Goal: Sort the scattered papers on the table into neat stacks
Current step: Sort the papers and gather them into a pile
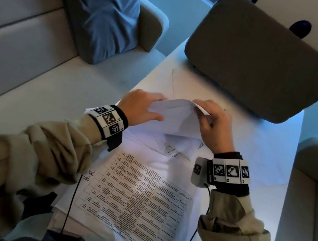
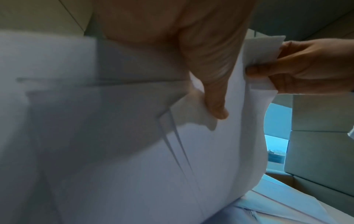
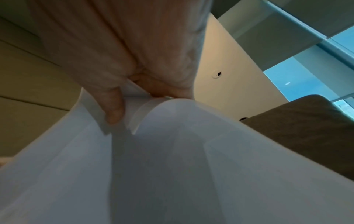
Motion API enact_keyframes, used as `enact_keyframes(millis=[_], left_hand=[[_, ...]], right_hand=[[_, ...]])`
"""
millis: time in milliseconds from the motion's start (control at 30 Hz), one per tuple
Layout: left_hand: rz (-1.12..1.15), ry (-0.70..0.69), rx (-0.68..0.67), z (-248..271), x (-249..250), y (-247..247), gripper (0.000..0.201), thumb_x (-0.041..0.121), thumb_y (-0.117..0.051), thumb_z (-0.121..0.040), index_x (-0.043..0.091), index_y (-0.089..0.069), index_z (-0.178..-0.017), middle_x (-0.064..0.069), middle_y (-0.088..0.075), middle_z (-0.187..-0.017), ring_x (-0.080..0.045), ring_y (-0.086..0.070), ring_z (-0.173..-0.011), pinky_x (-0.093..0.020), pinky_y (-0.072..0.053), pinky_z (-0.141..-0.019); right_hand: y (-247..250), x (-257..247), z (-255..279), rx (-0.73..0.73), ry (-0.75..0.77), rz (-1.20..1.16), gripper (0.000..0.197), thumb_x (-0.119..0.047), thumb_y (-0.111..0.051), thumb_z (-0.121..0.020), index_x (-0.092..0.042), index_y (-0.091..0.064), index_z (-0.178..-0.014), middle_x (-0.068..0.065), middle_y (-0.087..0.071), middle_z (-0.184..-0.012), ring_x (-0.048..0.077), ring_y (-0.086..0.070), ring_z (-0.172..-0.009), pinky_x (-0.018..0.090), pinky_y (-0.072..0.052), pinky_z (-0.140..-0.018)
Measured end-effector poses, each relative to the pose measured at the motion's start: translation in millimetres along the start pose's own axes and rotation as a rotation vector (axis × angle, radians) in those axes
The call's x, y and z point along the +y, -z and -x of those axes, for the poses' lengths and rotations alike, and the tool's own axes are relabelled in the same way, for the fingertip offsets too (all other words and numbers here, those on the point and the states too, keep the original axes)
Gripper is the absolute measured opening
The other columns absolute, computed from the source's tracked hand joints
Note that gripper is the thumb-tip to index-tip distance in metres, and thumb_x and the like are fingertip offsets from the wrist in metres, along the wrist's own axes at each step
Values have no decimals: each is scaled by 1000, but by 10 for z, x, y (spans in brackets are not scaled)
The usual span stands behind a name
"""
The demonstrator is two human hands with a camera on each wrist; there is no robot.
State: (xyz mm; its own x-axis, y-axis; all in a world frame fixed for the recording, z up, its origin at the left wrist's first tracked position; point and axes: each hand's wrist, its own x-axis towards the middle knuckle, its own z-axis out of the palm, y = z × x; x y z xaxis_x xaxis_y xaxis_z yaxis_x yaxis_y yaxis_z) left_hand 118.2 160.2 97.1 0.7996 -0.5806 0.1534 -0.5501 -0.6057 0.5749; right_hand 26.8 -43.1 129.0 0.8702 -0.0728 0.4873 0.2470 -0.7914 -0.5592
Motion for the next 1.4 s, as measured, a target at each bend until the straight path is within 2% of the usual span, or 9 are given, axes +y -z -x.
enact_keyframes(millis=[100, 267, 533, 667, 900, 1067, 1200, 1300, 1400], left_hand=[[78, 50, -40, 32, -11, -59, 25, 37, -75, -76, 17, -74, -91, -6, -71, -78, -29, -62, -75, -33, -50, -65], [246, 96, 48, 71, -84, 10, 29, 30, -78, -74, 5, -67, -63, -5, -46, -52, -17, -39, -54, -26, -32, -53], [569, 275, 115, 50, -44, 3, 46, 22, -65, -88, 20, -43, -48, 13, -38, -37, -1, -33, -38, -13, -27, -43], [575, 284, 151, 77, -12, -37, 38, 41, -50, -86, 7, -66, -86, 0, -66, -77, -14, -57, -71, -30, -47, -71], [536, 264, 202, 109, -28, -33, 35, 23, -50, -95, 1, -56, -121, -20, -65, -111, -31, -62, -102, -36, -47, -87], [470, 227, 207, 151, 62, -83, 42, 11, -45, -98, 6, -38, -139, -15, -55, -130, -32, -54, -115, -26, -39, -92], [460, 119, 148, 201, 193, -123, 74, 1, -41, -95, 30, 0, -149, -1, -34, -149, -27, -47, -125, -18, -30, -96], [485, -20, 129, 232, 252, -188, 55, -4, -37, -96, 21, -29, -145, 6, -41, -140, -21, -43, -130, -6, -25, -103], [781, 66, 33, 241, 280, -241, 29, 19, -47, -96, 18, -57, -123, 1, -56, -125, -18, -53, -119, -28, -33, -110]], right_hand=[[27, 40, 41, 43, -158, -105, 25, -12, -73, -80, -11, -69, -105, -1, -69, -98, -3, -57, -83, 10, -42, -75], [181, 391, 217, -162, -511, 13, 96, -22, -92, -55, -21, -42, -137, 1, -60, -111, 17, -58, -93, 26, -47, -84], [204, 568, 451, -204, -806, 30, 91, -20, -88, -62, -11, -40, -139, 1, -58, -110, 19, -57, -97, 31, -48, -85], [182, 500, 560, -359, -806, 30, 38, -15, -79, -74, -4, -64, -107, 4, -64, -95, 20, -60, -86, 16, -43, -59], [869, 282, 594, 291, -867, 274, 25, -24, -63, -87, -6, -69, -103, 21, -68, -100, 33, -63, -95, 33, -44, -80], [1107, -48, 494, 653, -627, 343, 25, -22, -52, -92, -2, -67, -96, 22, -66, -89, 21, -48, -72, 25, -35, -69], [677, -239, 467, 518, -524, 312, 26, -20, -51, -91, 1, -62, -81, 23, -57, -70, 24, -44, -63, 27, -26, -62], [173, -405, 484, 325, -410, 204, 21, -17, -50, -87, -4, -67, -87, 19, -66, -74, 23, -51, -61, 21, -24, -58], [-261, -498, 544, -43, -322, -60, 33, -17, -47, -88, -12, -66, -115, 8, -70, -108, 11, -62, -91, 20, -43, -79]])
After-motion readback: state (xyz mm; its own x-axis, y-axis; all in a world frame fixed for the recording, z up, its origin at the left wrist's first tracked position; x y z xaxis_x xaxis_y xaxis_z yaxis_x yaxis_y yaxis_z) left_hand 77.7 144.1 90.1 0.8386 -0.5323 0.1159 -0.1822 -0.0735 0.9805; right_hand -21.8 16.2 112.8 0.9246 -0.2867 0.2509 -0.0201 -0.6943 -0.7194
